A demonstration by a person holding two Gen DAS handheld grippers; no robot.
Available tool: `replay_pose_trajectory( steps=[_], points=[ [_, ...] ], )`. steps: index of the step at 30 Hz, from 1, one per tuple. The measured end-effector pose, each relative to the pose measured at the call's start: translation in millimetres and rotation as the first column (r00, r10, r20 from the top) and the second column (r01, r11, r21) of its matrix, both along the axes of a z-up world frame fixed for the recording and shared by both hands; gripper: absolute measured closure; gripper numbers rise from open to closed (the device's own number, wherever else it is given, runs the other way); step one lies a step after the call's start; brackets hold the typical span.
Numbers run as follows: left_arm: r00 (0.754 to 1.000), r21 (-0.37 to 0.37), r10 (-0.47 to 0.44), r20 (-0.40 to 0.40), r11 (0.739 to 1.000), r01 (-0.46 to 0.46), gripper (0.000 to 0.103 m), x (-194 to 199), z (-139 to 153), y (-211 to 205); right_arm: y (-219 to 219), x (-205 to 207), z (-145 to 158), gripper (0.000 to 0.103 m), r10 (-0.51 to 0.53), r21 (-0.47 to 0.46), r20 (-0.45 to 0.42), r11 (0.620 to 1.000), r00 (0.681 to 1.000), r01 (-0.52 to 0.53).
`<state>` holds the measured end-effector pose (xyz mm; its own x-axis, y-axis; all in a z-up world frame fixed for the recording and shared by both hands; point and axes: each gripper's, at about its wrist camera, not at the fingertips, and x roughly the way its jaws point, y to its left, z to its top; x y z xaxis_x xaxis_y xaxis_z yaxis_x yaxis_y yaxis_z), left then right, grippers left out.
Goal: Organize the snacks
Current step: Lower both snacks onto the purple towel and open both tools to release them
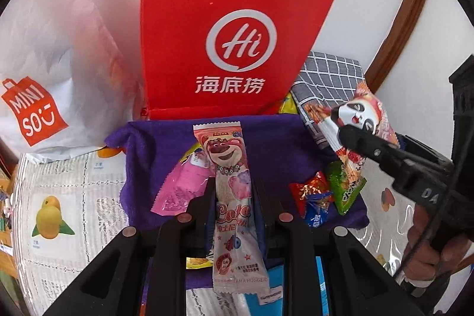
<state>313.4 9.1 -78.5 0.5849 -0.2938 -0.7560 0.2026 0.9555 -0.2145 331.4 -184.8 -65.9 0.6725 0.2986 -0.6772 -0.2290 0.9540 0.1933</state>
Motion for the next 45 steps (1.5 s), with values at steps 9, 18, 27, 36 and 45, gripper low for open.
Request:
replay_pose_trajectory(
  steps=[9,18,27,36,45],
  points=[
    [1.000,0.015,0.007,-0.016,1.000,-0.007,0.082,4.6,-11.4,-2.6,-10.2,10.6,-10.4,0.046,0.003,-0.040,-0.029,0.999,1.000,-0.004],
    [1.000,0.027,-0.003,-0.024,1.000,0.004,0.082,5.9,-17.5,-8.5,-23.4,19.7,-25.3,0.046,-0.012,-0.038,-0.105,0.999,0.994,0.008],
    [0.999,0.019,0.007,-0.040,1.000,-0.006,0.082,8.3,-21.2,-6.9,-23.1,25.1,-41.2,0.046,0.003,-0.019,-0.164,1.000,0.987,-0.006],
    [0.997,-0.002,-0.001,-0.072,1.000,0.001,0.081,12.3,-30.4,-9.0,-18.3,35.9,-63.2,0.045,0.010,-0.017,-0.250,1.000,0.968,-0.015],
    [0.997,-0.017,-0.038,-0.071,0.999,0.036,0.081,10.6,-35.7,-23.4,-16.8,38.3,-64.2,0.041,0.002,-0.050,-0.272,0.999,0.962,-0.016]
  ],
)
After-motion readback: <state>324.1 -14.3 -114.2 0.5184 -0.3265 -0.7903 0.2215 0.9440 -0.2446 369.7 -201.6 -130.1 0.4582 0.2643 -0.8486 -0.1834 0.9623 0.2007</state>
